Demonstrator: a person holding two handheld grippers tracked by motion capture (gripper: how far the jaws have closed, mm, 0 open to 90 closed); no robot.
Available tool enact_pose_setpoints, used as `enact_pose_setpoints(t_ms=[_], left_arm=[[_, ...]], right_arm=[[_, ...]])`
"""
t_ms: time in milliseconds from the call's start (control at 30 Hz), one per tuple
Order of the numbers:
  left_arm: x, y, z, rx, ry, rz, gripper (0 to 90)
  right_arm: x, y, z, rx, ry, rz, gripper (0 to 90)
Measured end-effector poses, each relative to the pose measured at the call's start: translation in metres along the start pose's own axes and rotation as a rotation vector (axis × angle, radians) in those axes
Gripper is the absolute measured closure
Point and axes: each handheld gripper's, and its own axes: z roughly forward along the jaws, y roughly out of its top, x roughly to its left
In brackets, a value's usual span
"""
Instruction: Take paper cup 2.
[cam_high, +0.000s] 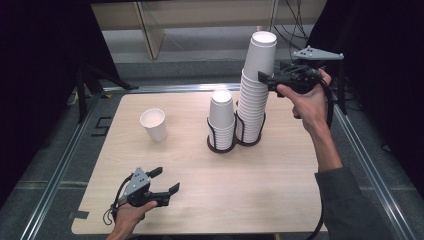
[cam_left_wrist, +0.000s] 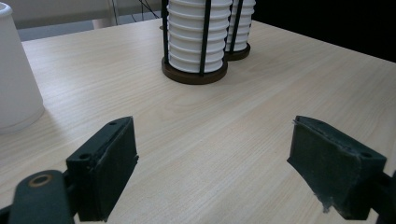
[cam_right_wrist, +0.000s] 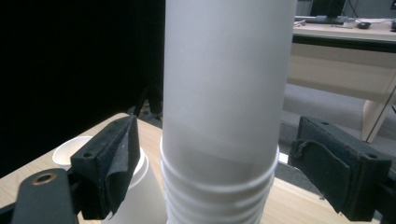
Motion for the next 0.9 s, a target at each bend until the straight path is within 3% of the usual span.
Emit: enact_pose_setpoints(t_ms=[200, 500, 900], left_arm=[[0.000, 0.000, 0.000, 0.000, -0.001, -0.001, 14.5], [-0.001, 0.001, -0.002, 0.017, 0.002, 0.003, 14.4], [-0.001, 0.000, 0.001, -0.009, -0.015, -0.004, 14.4]], right_arm=[[-0.003, 0.009, 0.011, 0.000, -0.005, -0.013, 15.5], [-0.008, 0.018, 0.030, -0.003, 0.001, 0.007, 14.9], [-0.009, 0.022, 0.051, 0.005, 0.022, 0.029, 14.7]])
